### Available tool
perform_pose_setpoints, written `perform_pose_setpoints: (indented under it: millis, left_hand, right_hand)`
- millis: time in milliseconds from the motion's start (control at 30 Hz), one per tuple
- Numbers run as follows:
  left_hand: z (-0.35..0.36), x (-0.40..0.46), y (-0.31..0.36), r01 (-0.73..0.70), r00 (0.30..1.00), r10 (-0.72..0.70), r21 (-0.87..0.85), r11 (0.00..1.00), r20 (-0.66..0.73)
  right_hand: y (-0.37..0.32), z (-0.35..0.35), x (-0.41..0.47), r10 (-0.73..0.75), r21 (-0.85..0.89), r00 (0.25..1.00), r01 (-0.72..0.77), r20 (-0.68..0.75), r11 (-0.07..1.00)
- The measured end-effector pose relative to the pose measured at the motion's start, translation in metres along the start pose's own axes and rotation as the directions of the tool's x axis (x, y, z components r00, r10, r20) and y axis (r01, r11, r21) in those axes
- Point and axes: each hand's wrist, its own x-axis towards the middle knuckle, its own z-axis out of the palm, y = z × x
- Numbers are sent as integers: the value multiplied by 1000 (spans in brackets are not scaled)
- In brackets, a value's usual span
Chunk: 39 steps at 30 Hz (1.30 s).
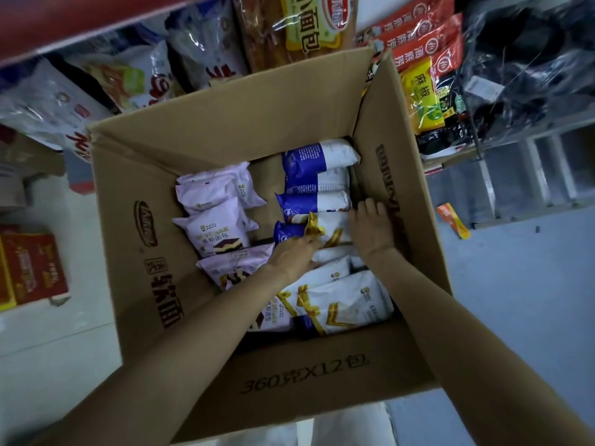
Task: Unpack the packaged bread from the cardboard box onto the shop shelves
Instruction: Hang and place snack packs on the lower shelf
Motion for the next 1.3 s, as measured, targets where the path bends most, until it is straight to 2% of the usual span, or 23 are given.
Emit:
perform_pose_setpoints:
  millis: [100, 167, 267, 367, 467, 567, 667, 767, 867, 933, 1067, 1200, 1300]
  left_hand:
    - [-3, -8, -13, -34, 999, 34, 44, 998, -12]
    - [-10, -13, -29, 41, 996, -37, 55, 998, -78]
    - [-19, -22, -52, 121, 976, -118, 7, 993, -183]
    - [-21, -20, -34, 7, 967, -19, -48, 999, -255]
    - [-7, -8, 4, -94, 957, 82, -28, 995, -277]
    - [8, 7, 29, -81, 944, 71, -18, 997, -322]
    - [14, 19, 45, -23, 942, 20, -8, 1000, -334]
    - [14, 26, 53, 9, 940, -12, -9, 1000, -340]
    - [12, 23, 49, 0, 928, -23, -64, 998, -371]
    - [12, 12, 42, -20, 899, -44, -141, 990, -437]
    - [12, -21, 9, 18, 812, -217, -349, 937, -541]
    - [-4, -65, -34, -24, 673, -380, -532, 846, -634]
    - [-28, -97, -50, -11, 560, -465, -567, 823, -686]
  right_hand:
    - [5, -2, 4, -26, 37, 999, 25, 29, 999]
    - [10, -5, 8, -47, 74, 998, 44, 39, 996]
    - [13, -10, 8, -56, 25, 997, 54, 60, 998]
    - [13, -13, 7, -58, 36, 997, 56, 57, 998]
    - [10, -17, 4, -14, 244, 999, 5, 36, 970]
    - [10, -21, 5, 26, 480, 997, -60, 78, 875]
    - [15, -16, 6, 117, 733, 988, -150, 97, 663]
    - [16, -11, -1, 256, 818, 955, -267, 152, 509]
    - [14, -13, -8, 296, 843, 947, -261, 128, 471]
    - [11, -20, -13, 282, 861, 958, -190, 57, 472]
    - [4, -39, -24, 248, 763, 957, -47, -151, 645]
    - [9, -59, -37, 284, 790, 926, 22, -247, 612]
    - [14, -82, -47, 313, 797, 888, 92, -337, 597]
